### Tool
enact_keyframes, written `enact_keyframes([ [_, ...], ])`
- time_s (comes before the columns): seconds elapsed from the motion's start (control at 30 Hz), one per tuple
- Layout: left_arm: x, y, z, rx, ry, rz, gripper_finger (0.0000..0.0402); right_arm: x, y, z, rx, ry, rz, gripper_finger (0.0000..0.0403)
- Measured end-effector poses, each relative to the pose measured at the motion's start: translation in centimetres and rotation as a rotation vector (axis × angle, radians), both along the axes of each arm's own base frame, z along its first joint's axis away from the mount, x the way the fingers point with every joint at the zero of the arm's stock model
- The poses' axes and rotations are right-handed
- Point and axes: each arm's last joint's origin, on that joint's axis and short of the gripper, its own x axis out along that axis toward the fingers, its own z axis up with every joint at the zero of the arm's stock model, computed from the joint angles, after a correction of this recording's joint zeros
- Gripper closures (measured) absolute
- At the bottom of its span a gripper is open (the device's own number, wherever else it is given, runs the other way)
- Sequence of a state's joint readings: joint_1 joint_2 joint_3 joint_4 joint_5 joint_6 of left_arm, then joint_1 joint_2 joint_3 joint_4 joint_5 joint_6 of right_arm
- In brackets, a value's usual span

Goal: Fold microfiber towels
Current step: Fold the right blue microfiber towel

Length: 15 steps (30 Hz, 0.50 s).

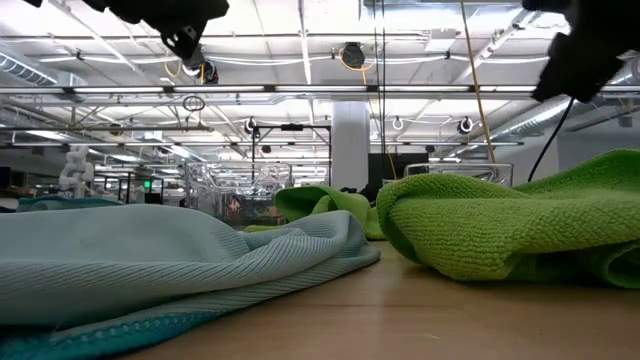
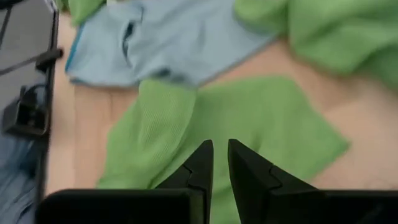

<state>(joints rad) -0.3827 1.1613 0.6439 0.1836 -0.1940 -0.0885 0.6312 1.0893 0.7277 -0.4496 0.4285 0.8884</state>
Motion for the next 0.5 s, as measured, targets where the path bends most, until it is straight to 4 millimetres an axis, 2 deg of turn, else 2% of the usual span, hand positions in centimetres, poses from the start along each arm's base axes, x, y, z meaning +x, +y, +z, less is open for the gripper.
enact_keyframes([
  [0.2, 0.9, -0.5, 0.0, 0.021, 0.012, -0.01, 0.0382, -1.2, 0.0, -1.0, 0.155, 0.247, 0.043, 0.0343],
  [0.33, 1.1, -0.6, -0.3, 0.038, 0.02, -0.014, 0.0382, -2.0, 0.0, -1.3, 0.207, 0.36, 0.026, 0.0309],
  [0.5, 1.1, -0.6, -0.3, 0.043, 0.019, -0.016, 0.0382, -2.3, -0.1, -1.5, 0.237, 0.404, -0.012, 0.0256],
])
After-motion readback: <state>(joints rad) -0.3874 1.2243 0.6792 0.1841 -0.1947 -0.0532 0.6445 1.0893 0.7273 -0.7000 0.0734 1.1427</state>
